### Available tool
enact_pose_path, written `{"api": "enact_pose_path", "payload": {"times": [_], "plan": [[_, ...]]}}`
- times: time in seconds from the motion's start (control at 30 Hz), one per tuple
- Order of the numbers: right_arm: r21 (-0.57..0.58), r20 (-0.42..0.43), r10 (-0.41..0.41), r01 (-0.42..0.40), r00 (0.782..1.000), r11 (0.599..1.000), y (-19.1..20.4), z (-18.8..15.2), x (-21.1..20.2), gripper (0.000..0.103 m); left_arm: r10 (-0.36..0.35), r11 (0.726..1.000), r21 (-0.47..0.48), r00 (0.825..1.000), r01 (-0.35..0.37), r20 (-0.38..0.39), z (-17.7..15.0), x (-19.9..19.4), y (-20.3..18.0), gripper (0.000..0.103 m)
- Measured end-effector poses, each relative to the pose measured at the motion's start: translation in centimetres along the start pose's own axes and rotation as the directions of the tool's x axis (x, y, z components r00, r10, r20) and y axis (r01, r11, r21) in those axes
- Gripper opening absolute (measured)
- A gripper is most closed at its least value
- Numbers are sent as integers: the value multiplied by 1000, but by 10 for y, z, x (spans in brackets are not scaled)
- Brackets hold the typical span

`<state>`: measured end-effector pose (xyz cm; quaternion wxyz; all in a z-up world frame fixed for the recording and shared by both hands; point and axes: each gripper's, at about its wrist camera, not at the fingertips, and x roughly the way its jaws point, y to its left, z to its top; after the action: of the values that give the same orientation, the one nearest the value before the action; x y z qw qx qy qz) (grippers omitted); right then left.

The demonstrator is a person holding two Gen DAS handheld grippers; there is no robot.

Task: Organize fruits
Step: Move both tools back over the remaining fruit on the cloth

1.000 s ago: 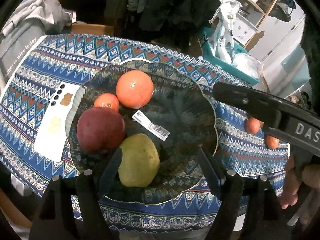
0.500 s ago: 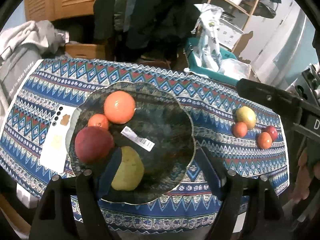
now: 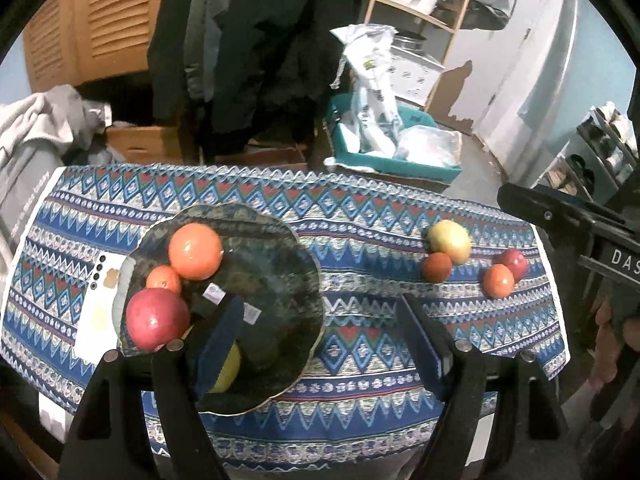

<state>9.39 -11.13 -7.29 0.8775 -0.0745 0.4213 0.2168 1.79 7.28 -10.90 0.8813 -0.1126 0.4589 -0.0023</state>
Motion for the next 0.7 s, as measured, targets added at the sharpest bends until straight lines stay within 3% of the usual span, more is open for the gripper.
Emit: {"api": "enact_pose_path", "payload": {"times": [0.7], "plan": [[45, 78, -87, 84, 993, 995, -63, -25, -59, 85, -17, 990, 138, 998, 8, 59, 13, -18, -72, 81]]}}
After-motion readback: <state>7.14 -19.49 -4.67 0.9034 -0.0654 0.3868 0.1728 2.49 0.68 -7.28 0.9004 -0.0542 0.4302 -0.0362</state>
